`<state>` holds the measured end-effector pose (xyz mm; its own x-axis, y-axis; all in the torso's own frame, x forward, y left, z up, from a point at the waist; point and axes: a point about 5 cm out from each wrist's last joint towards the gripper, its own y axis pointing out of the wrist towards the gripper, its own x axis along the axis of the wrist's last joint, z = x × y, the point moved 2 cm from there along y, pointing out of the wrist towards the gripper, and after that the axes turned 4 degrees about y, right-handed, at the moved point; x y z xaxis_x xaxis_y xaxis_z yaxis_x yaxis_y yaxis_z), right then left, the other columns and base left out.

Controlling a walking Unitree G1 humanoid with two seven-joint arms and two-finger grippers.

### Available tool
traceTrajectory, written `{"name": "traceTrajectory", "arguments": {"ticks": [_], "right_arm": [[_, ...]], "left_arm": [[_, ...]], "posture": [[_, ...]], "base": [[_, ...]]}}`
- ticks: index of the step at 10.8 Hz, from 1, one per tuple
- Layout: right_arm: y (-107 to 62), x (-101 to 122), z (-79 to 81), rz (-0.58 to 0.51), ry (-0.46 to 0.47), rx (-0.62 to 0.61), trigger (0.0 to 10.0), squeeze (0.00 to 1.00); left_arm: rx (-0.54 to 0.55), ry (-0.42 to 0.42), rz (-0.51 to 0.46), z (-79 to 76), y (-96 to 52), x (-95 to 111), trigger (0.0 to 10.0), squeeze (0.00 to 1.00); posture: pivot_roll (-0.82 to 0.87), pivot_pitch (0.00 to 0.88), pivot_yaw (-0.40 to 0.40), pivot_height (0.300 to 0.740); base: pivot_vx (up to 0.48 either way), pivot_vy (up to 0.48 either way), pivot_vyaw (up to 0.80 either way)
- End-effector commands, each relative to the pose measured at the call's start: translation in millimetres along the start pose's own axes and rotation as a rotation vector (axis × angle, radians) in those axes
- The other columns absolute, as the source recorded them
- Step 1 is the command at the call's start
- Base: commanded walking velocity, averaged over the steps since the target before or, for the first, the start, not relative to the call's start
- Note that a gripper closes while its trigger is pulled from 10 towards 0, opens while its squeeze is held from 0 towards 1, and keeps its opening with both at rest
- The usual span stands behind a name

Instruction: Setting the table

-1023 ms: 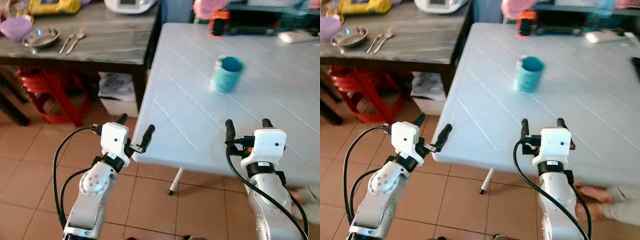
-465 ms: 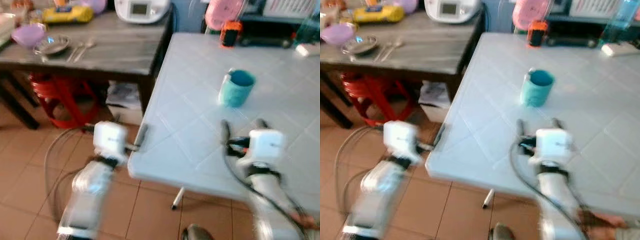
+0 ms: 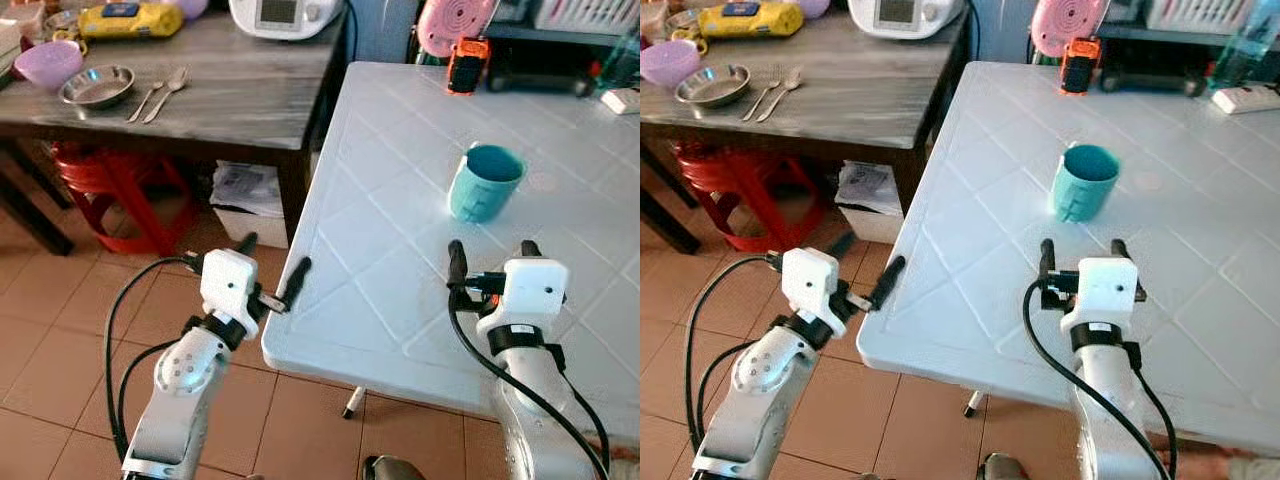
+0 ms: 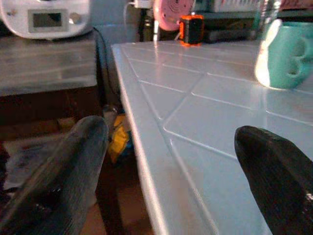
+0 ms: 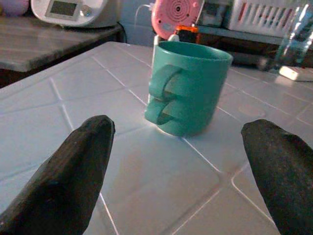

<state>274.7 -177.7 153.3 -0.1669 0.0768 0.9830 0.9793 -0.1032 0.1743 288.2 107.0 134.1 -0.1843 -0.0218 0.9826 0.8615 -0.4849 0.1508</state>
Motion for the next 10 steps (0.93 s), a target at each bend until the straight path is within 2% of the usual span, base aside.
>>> {"name": "traceTrajectory", "arguments": {"ticks": [1, 4, 7, 10], "right_arm": [[4.7, 4, -2.2, -0.015, 0.006, -0.03, 10.0, 0.0], [18.8, 8, -2.7, -0.034, 0.013, -0.093, 10.0, 0.0], [32.1, 7, -0.6, -0.026, 0.038, -0.138, 10.0, 0.0], [47.6, 8, 11.0, -0.026, 0.061, -0.125, 10.0, 0.0]], "left_arm": [[-0.071, -0.033, -0.002, -8.2, -2.1, -1, 10.0, 0.0], [-0.197, -0.096, 0.004, -18.5, -10.1, -2, 10.0, 0.0], [-0.195, -0.099, 0.03, -19.2, -16.2, -7, 10.0, 0.0], [-0.211, -0.112, 0.043, -20.2, -23.6, -8, 10.0, 0.0]], "posture": [[-0.16, 0.187, 0.047, 0.74], [-0.15, 0.203, 0.059, 0.74], [-0.14, 0.227, 0.065, 0.74], [-0.12, 0.257, 0.072, 0.74]], "base": [[0.0, 0.0, 0.0], [0.0, 0.0, 0.0], [0.0, 0.0, 0.0], [0.0, 0.0, 0.0]]}}
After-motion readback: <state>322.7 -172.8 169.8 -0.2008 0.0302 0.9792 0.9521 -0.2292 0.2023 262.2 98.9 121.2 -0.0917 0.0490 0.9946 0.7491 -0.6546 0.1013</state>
